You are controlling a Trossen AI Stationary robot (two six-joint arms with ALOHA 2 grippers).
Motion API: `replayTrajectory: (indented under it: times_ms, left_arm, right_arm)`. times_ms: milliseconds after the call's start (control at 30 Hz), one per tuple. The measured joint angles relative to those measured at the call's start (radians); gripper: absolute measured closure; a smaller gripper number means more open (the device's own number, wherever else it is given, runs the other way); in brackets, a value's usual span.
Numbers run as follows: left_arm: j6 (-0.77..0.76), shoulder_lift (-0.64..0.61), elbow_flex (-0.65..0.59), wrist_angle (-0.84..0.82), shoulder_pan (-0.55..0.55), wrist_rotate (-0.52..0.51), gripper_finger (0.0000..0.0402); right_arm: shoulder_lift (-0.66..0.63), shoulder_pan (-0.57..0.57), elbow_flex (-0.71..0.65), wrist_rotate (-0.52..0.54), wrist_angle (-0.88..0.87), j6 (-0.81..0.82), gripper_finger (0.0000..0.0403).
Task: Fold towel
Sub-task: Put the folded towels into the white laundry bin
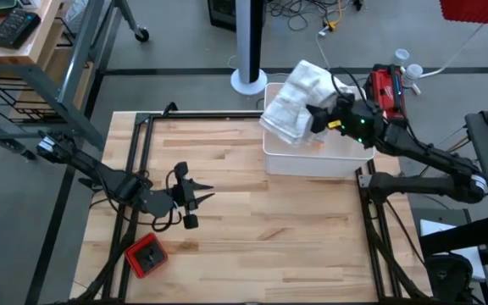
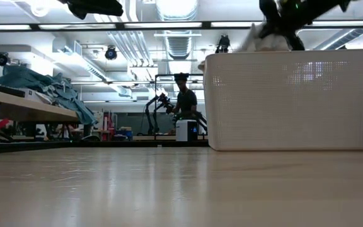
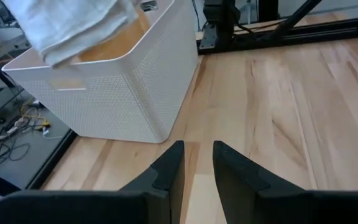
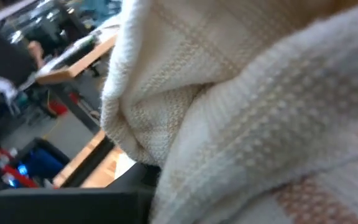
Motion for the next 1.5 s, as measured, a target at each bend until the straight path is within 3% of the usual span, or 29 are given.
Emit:
replayTrajectory:
  times_ms: [267, 933, 1267, 1367, 1500]
  left_arm:
    - [0.0, 0.0, 0.0, 0.003, 0.002, -0.001, 0.0326]
    - [0.003, 0.001, -0.002, 0.002, 0.005, -0.001, 0.0326]
    - [0.007, 0.002, -0.002, 0.002, 0.006, -0.001, 0.0326]
    - [0.007, 0.002, -0.002, 0.001, 0.006, -0.001, 0.0326]
    - [0.006, 0.002, -0.002, 0.002, 0.006, -0.001, 0.0326]
  right_arm:
    - [-0.055, -0.066, -0.154, -0.041, -0.023, 0.29, 0.032]
    - [0.141, -0.167, -0.141, -0.136, 0.012, 0.368, 0.0319]
    - [0.146, -0.167, -0.097, -0.162, -0.129, 0.368, 0.0107]
    - [0.145, -0.167, -0.059, -0.162, -0.211, 0.353, 0.0071]
    - [0.143, -0.167, 0.016, -0.162, -0.322, 0.314, 0.0056]
